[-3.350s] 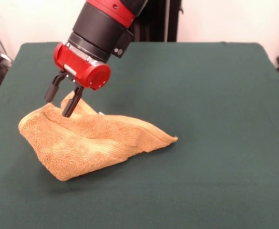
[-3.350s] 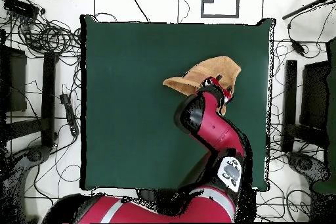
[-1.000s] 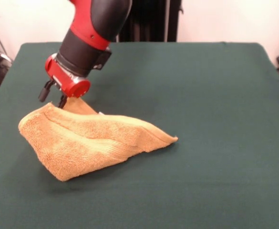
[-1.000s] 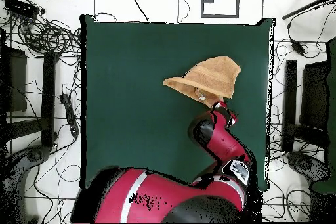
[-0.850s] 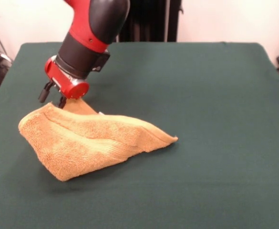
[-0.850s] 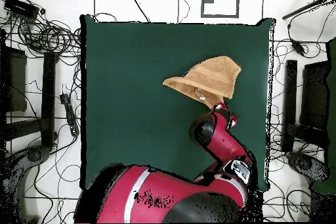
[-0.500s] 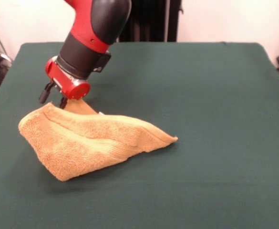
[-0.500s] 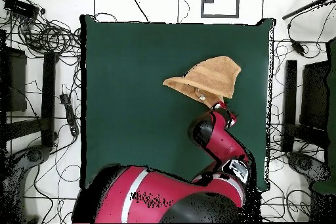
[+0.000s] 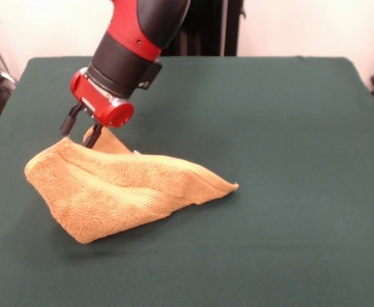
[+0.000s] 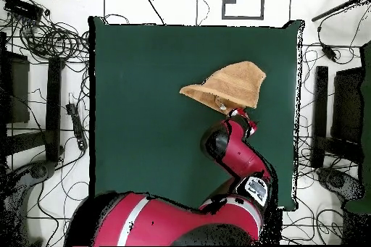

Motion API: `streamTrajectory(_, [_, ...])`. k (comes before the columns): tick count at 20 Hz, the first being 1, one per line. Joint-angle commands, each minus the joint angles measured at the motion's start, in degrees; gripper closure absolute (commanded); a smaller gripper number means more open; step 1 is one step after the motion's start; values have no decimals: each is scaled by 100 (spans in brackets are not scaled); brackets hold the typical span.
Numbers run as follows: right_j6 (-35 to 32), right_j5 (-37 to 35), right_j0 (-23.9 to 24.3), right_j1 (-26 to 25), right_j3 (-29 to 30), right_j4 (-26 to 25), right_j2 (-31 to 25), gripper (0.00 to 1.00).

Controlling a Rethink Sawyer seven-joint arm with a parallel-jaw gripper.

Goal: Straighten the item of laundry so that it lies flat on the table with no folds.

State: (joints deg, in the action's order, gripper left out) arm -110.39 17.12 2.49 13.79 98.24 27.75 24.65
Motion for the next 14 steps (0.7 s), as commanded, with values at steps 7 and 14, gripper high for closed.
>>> streamTrajectory(7, [-1037, -456, -132, -32, 71, 78, -690, 0])
streamTrajectory(14, [-1066, 6, 124, -339, -255, -109, -894, 0])
